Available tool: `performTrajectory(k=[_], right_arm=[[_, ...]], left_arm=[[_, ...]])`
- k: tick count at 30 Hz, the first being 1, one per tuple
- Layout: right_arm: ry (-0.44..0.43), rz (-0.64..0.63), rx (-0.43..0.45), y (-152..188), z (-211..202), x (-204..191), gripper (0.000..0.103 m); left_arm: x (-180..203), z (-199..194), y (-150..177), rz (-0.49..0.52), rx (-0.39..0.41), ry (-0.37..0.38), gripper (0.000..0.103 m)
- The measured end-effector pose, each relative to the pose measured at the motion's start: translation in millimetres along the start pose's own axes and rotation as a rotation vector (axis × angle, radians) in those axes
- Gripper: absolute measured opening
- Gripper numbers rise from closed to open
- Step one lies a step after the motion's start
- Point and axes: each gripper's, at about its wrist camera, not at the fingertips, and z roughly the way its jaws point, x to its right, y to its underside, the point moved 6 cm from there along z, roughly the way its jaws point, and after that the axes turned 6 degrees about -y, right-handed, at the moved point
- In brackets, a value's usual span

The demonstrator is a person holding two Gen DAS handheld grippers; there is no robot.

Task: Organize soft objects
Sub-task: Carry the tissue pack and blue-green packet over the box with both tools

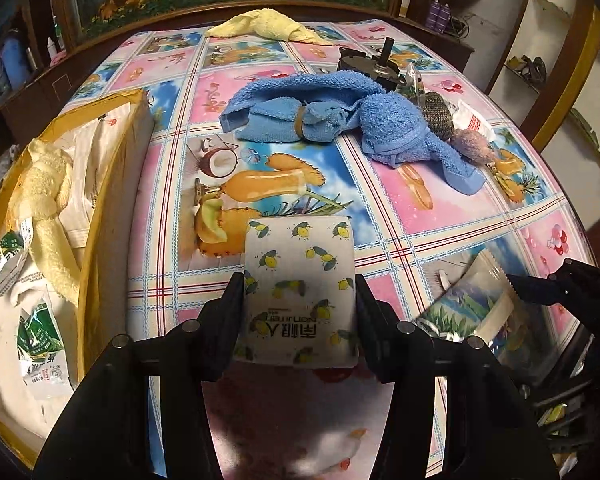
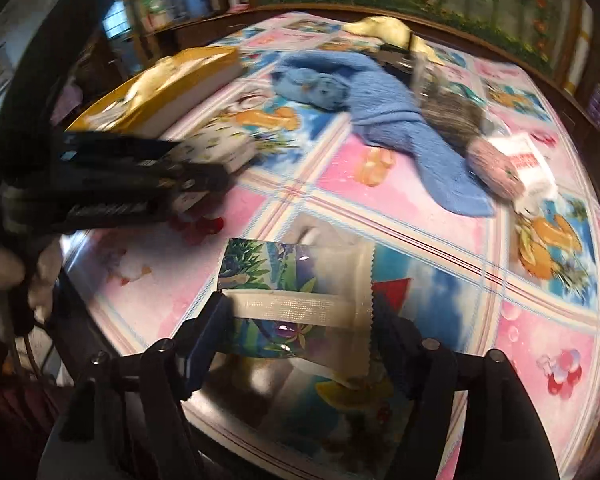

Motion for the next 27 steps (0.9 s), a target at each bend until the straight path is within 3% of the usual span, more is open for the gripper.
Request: performTrajectory(k=[3, 5, 7, 12, 16, 20, 24, 27], right_arm=[[-0.02, 0.12, 0.017, -1.0, -5.2, 17.5, 0.069], [-0.113, 0.143, 0.021, 4.1, -10.7, 19.0, 0.069], [-0.118, 0.112, 0.007, 8.8, -17.7, 19.6, 0.07], [-0.057, -0.192, -0.013, 12.1, -31.8, 1.9, 0.073], [0.004, -0.488, -0.121, 2.4, -13.2, -17.8, 0.073], [0.005, -0.632, -0.206, -6.2, 9.0, -24.1, 0.073], [-0.091, -0.556, -0.248, -19.9, 19.5, -12.3, 0.076], [-0.15, -0.4, -0.242, -22.2, 21.8, 1.9, 0.077]], left_arm=[[-1.3, -8.1, 3.6, -0.026, 0.017, 0.035, 0.051], [-2.8, -16.5, 5.4, -0.039, 0.031, 0.056, 0.051], [-5.2, -25.0, 6.3, -0.054, 0.045, 0.077, 0.051], [-8.8, -40.7, 9.3, -0.076, 0.063, 0.124, 0.051], [-14.4, -49.4, 14.9, -0.091, 0.074, 0.122, 0.051], [-28.8, -58.7, 18.7, -0.134, 0.084, 0.116, 0.051], [-44.0, -64.0, 17.0, -0.162, 0.094, 0.102, 0.051], [-51.4, -63.3, 16.2, -0.175, 0.094, 0.095, 0.051]])
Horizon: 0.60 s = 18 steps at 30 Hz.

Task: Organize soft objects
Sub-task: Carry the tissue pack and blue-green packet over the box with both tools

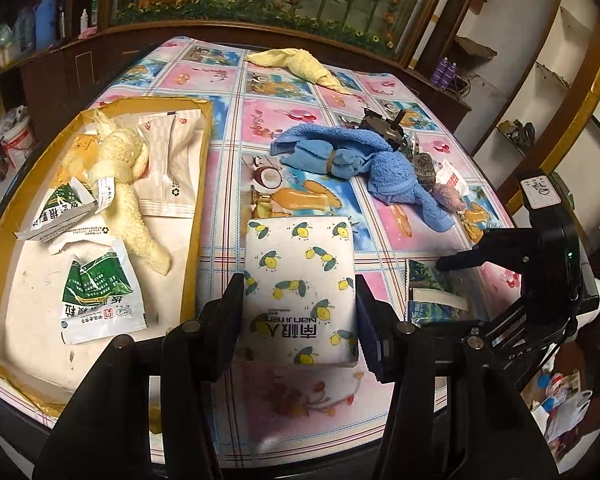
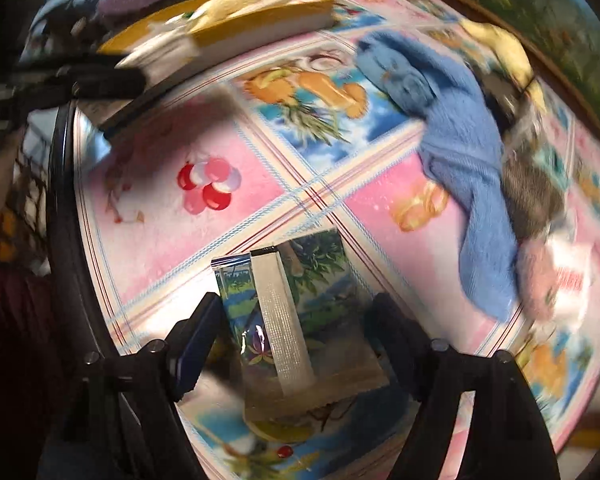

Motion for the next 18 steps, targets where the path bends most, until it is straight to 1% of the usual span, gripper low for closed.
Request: performTrajectory(k=[2, 4, 7, 9, 11, 12, 14, 16, 17, 18], right_arm=[[0.033, 0.036, 0.027, 3.6, -1.8, 1.0, 0.067], [0.037, 0.083, 0.047, 6.8, -5.6, -1.4, 0.059], [0.016, 0.134, 0.077, 12.4, -10.1, -6.1, 0.054], [0.009, 0.164, 0.096, 15.8, -13.0, -8.6, 0.053], [-0.022, 0.203, 0.117, 15.6, -15.6, -11.2, 0.053], [-0.03, 0.213, 0.132, 11.5, -18.4, -14.9, 0.053], [-0.035, 0.22, 0.169, 3.1, -24.4, -21.3, 0.053], [-0.062, 0.23, 0.213, -12.2, -30.9, -27.8, 0.053], [-0.079, 0.234, 0.234, -18.6, -34.6, -32.4, 0.053], [-0.091, 0.233, 0.255, -26.7, -37.6, -37.1, 0.053]], left_arm=[[-2.5, 1.2, 0.1, -0.003, 0.0, 0.0, 0.051], [-5.2, 1.6, 1.1, -0.013, 0.002, 0.003, 0.051], [-12.0, -3.0, 1.5, -0.03, 0.015, 0.003, 0.051], [-19.6, -10.8, 1.2, -0.041, 0.033, -0.004, 0.051], [-29.5, -20.1, 0.0, -0.055, 0.052, -0.001, 0.051], [-34.3, -24.5, -0.9, -0.064, 0.06, 0.003, 0.051], [-49.6, -34.7, -3.7, -0.078, 0.082, -0.03, 0.051], [-66.0, -44.2, -6.1, -0.118, 0.092, -0.013, 0.051], [-75.0, -49.1, -7.6, -0.134, 0.099, -0.017, 0.051], [-83.2, -52.8, -9.4, -0.142, 0.108, -0.039, 0.051]])
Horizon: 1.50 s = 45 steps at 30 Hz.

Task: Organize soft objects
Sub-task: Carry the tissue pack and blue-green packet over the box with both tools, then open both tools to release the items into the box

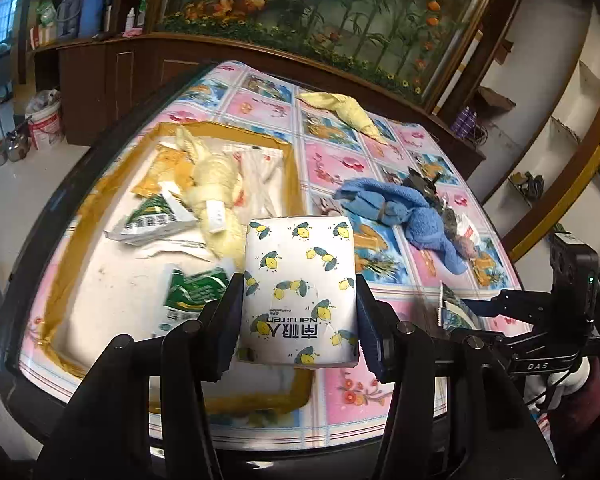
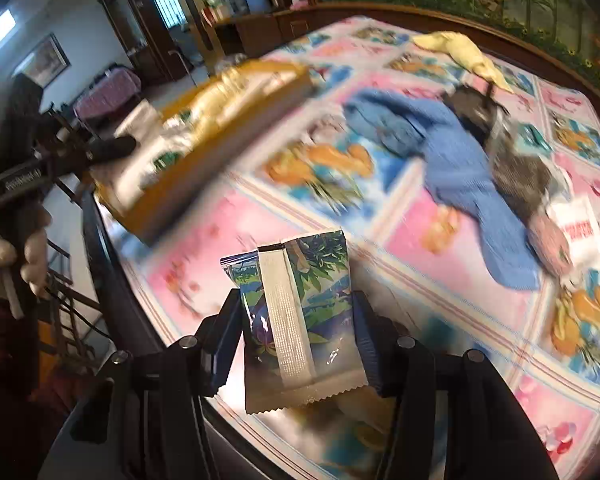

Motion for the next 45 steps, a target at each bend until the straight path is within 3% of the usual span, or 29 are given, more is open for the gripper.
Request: performTrajectory(k=[6, 14, 19, 26, 33, 41, 45], right_arm=[[-0.139, -0.021, 0.08, -56.2, 11.1, -52.9, 0.053], [-0.248, -0.021, 0.065, -114.9, 64.4, -104.2, 0.053], [-0.232, 0.047, 0.019, -130.5, 107.5, -105.8, 0.056], [-0.221, 0.068, 0.036, -135.2, 126.3, -110.7, 0.062], [-0.238, 0.076, 0.096, -134.5, 106.9, -106.5, 0.062], [-0.144, 0.123, 0.227, -101.7, 37.3, -50.6, 0.062], [-0.077, 0.206, 0.258, -71.9, 10.1, -3.6, 0.062]], left_arm=[[-49.9, -6.8, -9.9, -0.045, 0.024, -0.14, 0.052], [-91.0, 20.1, 6.3, -0.017, -0.045, -0.357, 0.054], [-95.3, 30.8, 10.3, -0.021, -0.059, -0.323, 0.054], [-99.5, 17.2, 4.6, -0.081, -0.001, -0.262, 0.054], [-88.5, 0.5, 0.0, -0.071, 0.047, -0.289, 0.054], [-26.5, -9.7, 0.0, 0.161, 0.128, -0.473, 0.054], [10.4, -5.0, 4.8, 0.247, 0.124, -0.455, 0.054]])
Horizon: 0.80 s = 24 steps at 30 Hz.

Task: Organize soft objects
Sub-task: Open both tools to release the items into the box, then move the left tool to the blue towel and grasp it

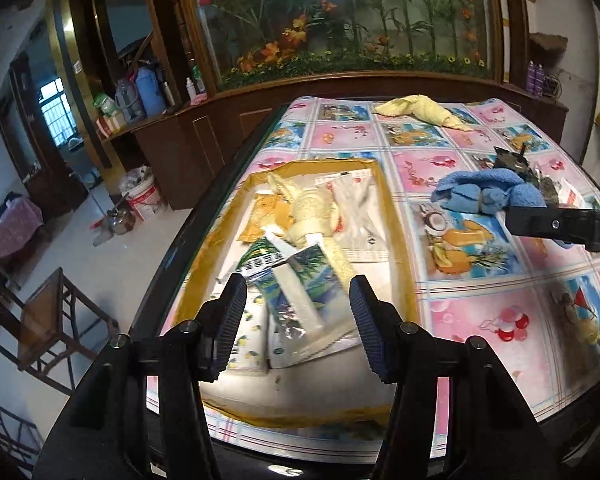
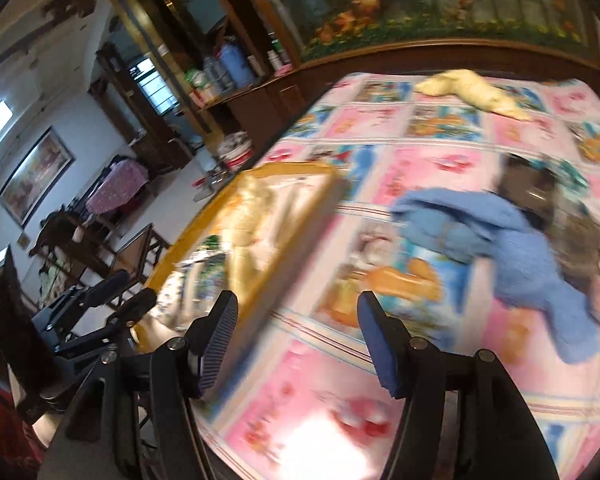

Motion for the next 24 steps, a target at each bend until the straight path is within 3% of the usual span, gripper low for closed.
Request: performTrajectory(k=[10, 13, 15, 17, 21, 24], right_arm=[[0.171, 0.166, 0.136, 15.4, -94.1, 108.5, 0.062], [0.202, 0.201, 0.17, 15.7, -108.5, 132.9, 0.063], [0.232, 0.224, 0.2, 14.4, -113.9, 147.3, 0.063], [0.252, 0.243, 0.223, 13.9, -115.1, 160.1, 0.063], [0.244, 0.278, 0.246, 15.8, -111.9, 179.7, 0.063], [0.223, 0.298, 0.235, 17.3, -105.8, 188.6, 0.063]], left_arm=[[82.3, -9.7, -14.6, 0.165, -0.006, 0.088, 0.054], [99.7, 2.0, -20.4, 0.129, -0.091, 0.239, 0.054], [108.9, 16.1, -29.8, 0.03, -0.198, 0.414, 0.054], [115.9, 30.9, -43.9, -0.033, -0.253, 0.495, 0.054], [141.4, 49.5, -79.0, 0.039, -0.201, 0.443, 0.054], [169.3, 60.2, -97.1, 0.118, -0.165, 0.494, 0.054]])
